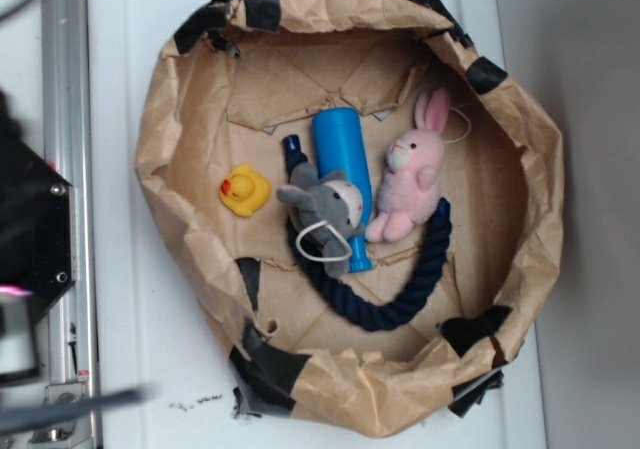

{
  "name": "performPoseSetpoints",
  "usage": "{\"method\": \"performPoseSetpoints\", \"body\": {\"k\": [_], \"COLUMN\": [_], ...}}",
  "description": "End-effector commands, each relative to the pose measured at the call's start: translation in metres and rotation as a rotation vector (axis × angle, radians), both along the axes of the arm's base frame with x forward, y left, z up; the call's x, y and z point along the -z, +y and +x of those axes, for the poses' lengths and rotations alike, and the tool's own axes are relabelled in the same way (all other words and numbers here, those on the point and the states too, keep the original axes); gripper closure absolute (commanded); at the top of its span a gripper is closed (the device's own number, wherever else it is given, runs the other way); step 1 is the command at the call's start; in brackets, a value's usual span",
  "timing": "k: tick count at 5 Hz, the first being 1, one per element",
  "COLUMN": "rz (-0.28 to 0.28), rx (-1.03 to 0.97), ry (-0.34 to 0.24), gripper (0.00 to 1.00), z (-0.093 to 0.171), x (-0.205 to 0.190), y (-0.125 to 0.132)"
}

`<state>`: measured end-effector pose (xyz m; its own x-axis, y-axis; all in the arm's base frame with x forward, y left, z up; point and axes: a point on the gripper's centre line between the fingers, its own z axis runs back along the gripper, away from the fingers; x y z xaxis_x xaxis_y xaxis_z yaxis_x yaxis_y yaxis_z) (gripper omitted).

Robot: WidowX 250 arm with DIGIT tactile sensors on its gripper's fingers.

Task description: Grab the pink bunny.

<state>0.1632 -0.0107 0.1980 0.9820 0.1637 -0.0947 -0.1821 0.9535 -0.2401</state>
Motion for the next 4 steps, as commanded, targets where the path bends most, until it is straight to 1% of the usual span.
{"method": "performPoseSetpoints", "body": {"k": [1, 2, 3, 4], "rz": [-0.103, -0.049, 0.032, 0.081], "rx": [-0.303, -0.286, -0.283, -0.288], "ry": [-0.405, -0.544, -0.502, -0.403], "gripper": [0.00, 0.00, 0.00, 0.00], "z": [0.099, 0.125, 0.150, 0.166], "x": [0.040, 0.055, 0.086, 0.124], "y": [0.031, 0.029, 0.034, 0.044]}}
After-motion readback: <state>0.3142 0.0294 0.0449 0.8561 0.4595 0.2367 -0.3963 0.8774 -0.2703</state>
